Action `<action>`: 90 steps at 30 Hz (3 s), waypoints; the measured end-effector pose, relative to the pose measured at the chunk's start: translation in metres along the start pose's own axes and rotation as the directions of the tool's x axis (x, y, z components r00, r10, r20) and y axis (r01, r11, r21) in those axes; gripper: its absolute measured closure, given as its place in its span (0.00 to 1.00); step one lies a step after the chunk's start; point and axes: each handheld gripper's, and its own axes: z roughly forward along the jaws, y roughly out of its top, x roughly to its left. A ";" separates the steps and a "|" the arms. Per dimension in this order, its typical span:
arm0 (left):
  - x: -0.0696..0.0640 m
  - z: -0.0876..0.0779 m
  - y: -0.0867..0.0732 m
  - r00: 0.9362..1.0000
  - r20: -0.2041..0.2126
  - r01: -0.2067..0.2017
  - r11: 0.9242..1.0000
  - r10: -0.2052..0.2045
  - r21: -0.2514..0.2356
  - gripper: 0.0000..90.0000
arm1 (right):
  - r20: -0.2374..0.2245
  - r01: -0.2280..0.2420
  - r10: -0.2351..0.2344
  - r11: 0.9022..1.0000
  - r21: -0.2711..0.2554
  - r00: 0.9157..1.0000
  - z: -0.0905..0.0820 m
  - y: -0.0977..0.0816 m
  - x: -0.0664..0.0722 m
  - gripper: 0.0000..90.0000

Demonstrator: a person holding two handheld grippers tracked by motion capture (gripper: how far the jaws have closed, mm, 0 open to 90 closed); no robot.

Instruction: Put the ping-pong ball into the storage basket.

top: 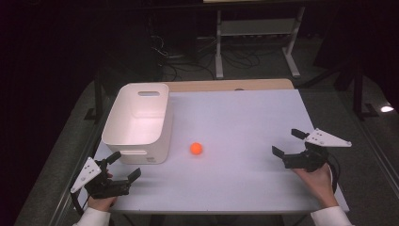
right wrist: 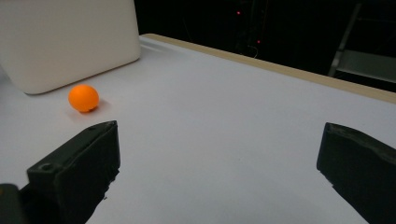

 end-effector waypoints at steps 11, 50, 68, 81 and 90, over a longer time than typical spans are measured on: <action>0.000 -0.001 0.000 1.000 0.004 -0.003 1.000 0.003 -0.004 0.00 | -0.008 0.002 -0.002 1.000 -0.008 1.000 0.000 0.001 0.002 0.00; -0.001 -0.001 0.001 1.000 0.014 0.006 1.000 -0.006 -0.005 0.00 | -0.082 0.062 -0.055 0.995 0.084 0.995 0.015 0.023 0.013 0.00; 0.000 -0.001 0.001 1.000 0.010 -0.001 1.000 0.001 0.000 0.00 | -0.148 0.085 -0.065 0.988 0.132 0.987 0.029 0.038 0.021 0.00; -0.001 -0.001 0.001 1.000 0.009 -0.001 1.000 0.001 0.001 0.00 | -0.182 0.111 -0.080 0.979 0.170 0.980 0.039 0.048 0.026 0.00; -0.001 -0.001 0.001 1.000 0.006 -0.003 1.000 0.003 0.003 0.00 | -0.206 0.140 -0.100 0.973 0.186 0.973 0.045 0.056 0.029 0.00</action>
